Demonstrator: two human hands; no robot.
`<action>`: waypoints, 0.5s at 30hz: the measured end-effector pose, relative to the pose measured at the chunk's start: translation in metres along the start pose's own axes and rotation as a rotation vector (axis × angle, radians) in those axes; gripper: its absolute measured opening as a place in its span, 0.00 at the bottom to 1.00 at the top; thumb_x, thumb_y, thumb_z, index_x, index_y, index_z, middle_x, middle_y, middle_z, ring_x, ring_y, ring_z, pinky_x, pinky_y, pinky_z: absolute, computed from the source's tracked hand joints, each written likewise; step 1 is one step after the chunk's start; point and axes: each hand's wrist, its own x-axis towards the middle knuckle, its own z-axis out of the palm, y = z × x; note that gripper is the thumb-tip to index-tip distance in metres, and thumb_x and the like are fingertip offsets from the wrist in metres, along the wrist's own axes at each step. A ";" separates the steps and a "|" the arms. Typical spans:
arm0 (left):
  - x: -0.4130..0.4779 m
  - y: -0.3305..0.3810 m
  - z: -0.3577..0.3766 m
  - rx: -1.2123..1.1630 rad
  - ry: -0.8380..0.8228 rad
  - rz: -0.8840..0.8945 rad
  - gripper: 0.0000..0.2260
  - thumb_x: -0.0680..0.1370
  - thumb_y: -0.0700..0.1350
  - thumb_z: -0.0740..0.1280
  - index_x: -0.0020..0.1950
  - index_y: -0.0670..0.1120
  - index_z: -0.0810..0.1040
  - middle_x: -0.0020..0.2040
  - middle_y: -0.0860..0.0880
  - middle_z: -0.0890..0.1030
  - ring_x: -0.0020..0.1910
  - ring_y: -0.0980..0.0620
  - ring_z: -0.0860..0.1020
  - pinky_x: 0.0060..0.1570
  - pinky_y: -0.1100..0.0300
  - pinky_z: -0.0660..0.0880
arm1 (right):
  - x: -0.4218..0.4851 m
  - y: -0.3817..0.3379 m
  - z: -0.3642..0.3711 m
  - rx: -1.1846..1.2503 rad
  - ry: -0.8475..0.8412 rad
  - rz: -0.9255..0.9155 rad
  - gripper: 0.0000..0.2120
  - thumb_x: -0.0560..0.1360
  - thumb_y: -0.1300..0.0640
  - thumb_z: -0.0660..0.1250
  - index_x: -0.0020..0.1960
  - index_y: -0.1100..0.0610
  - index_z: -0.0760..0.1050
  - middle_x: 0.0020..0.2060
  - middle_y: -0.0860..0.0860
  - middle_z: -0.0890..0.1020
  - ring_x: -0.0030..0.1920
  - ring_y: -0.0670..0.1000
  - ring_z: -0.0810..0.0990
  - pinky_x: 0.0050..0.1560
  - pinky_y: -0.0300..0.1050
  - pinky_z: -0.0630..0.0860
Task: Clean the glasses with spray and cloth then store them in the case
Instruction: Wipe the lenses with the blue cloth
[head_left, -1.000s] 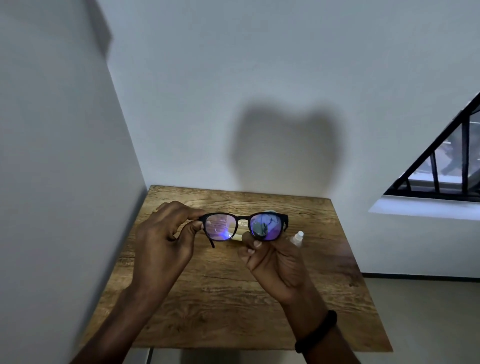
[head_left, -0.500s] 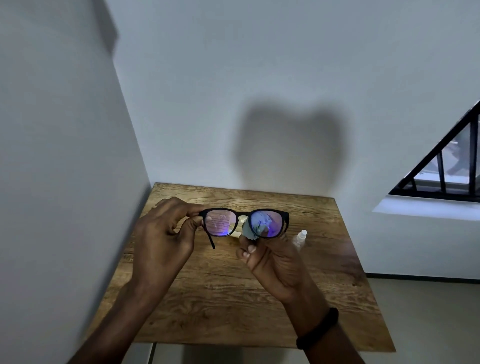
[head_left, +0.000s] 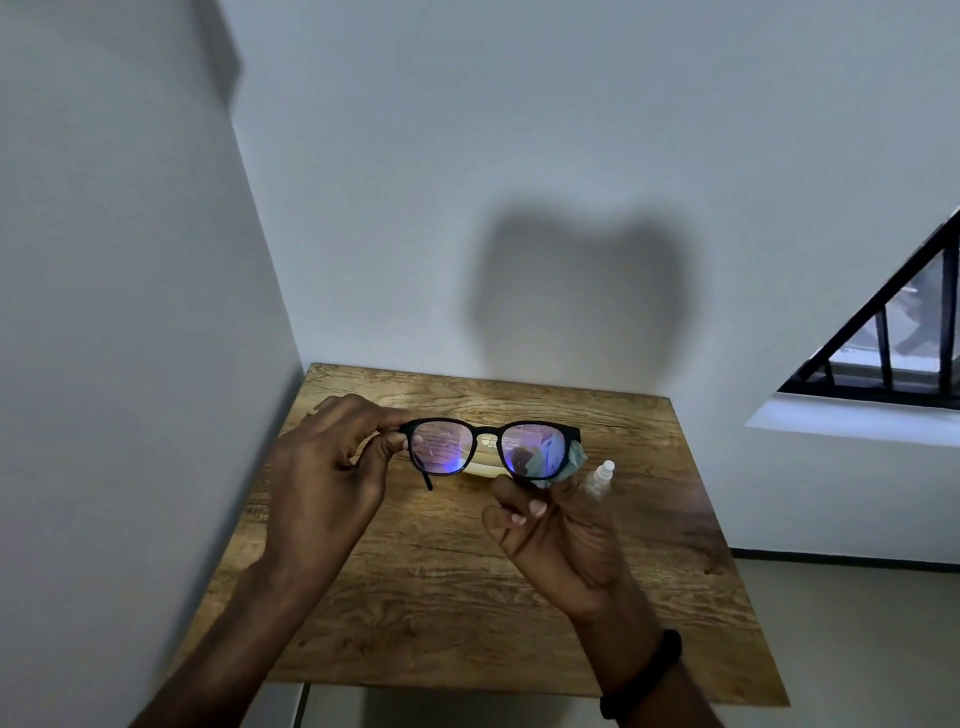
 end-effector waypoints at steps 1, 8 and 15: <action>0.000 0.000 0.000 0.001 -0.008 0.011 0.08 0.73 0.36 0.72 0.49 0.45 0.87 0.43 0.52 0.84 0.44 0.56 0.80 0.44 0.58 0.76 | 0.001 0.000 0.001 0.009 0.004 0.001 0.09 0.81 0.60 0.62 0.56 0.58 0.80 0.48 0.50 0.82 0.43 0.48 0.77 0.47 0.44 0.71; 0.002 0.003 0.001 0.000 -0.014 0.018 0.08 0.73 0.36 0.71 0.48 0.45 0.87 0.42 0.52 0.84 0.43 0.54 0.81 0.43 0.54 0.76 | 0.008 0.005 0.008 -0.118 0.080 -0.051 0.06 0.70 0.58 0.77 0.46 0.55 0.83 0.41 0.48 0.84 0.36 0.46 0.78 0.40 0.43 0.73; 0.004 0.007 -0.001 -0.019 0.022 -0.015 0.08 0.73 0.36 0.72 0.48 0.45 0.87 0.43 0.54 0.84 0.43 0.56 0.80 0.42 0.55 0.76 | 0.006 0.003 0.009 -0.296 0.087 -0.086 0.12 0.67 0.57 0.80 0.47 0.59 0.83 0.40 0.54 0.84 0.33 0.47 0.77 0.37 0.45 0.74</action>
